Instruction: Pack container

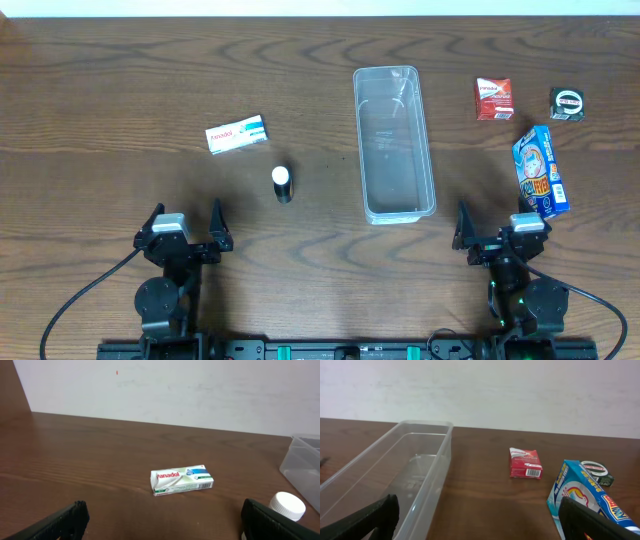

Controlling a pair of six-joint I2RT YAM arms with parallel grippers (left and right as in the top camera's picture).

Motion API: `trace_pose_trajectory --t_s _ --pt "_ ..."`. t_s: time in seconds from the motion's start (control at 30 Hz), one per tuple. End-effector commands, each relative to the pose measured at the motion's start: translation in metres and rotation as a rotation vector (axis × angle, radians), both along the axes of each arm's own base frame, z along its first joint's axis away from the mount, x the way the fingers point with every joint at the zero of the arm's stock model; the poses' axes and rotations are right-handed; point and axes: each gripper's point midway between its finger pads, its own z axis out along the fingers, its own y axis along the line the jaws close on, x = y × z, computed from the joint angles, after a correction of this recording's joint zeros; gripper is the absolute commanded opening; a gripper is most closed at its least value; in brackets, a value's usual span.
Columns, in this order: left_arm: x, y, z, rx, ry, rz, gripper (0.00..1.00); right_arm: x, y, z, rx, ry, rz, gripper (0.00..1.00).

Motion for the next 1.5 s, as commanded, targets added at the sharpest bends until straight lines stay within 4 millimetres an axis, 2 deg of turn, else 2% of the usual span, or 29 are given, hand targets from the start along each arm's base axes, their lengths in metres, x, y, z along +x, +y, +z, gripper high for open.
trace_pose_trajectory --t_s 0.0,0.83,1.0,1.1,1.2,1.3,1.37,1.4,1.47 --pt "-0.001 -0.001 -0.017 0.004 0.054 -0.007 0.98 0.0 0.003 -0.001 -0.017 -0.002 0.015 0.99" --pt "-0.001 -0.001 -0.017 0.004 0.054 -0.007 0.98 0.0 0.003 0.0 -0.016 -0.006 0.016 0.99" --pt "-0.001 -0.001 -0.017 0.004 0.054 -0.007 0.98 -0.004 0.022 0.002 0.193 0.019 0.116 0.99" --pt "-0.001 -0.001 -0.017 0.004 0.054 -0.007 0.98 -0.006 0.033 0.005 0.411 0.053 0.164 0.99" --pt "-0.001 -0.001 -0.017 0.004 0.054 -0.007 0.98 -0.012 0.05 0.025 0.502 0.019 0.283 0.99" --pt "-0.001 -0.001 -0.017 0.004 0.054 -0.007 0.98 -0.025 0.066 0.063 0.461 -0.12 0.427 0.99" --pt "-0.001 -0.001 -0.017 0.004 0.054 -0.007 0.98 -0.033 0.068 0.091 0.395 -0.235 0.458 0.99" --pt "-0.001 -0.001 -0.017 0.003 0.054 -0.007 0.98 -0.039 0.066 0.111 0.333 -0.303 0.454 0.99" --pt "-0.001 -0.001 -0.017 0.004 0.054 -0.007 0.98 -0.042 0.061 0.133 0.257 -0.343 0.413 0.99"
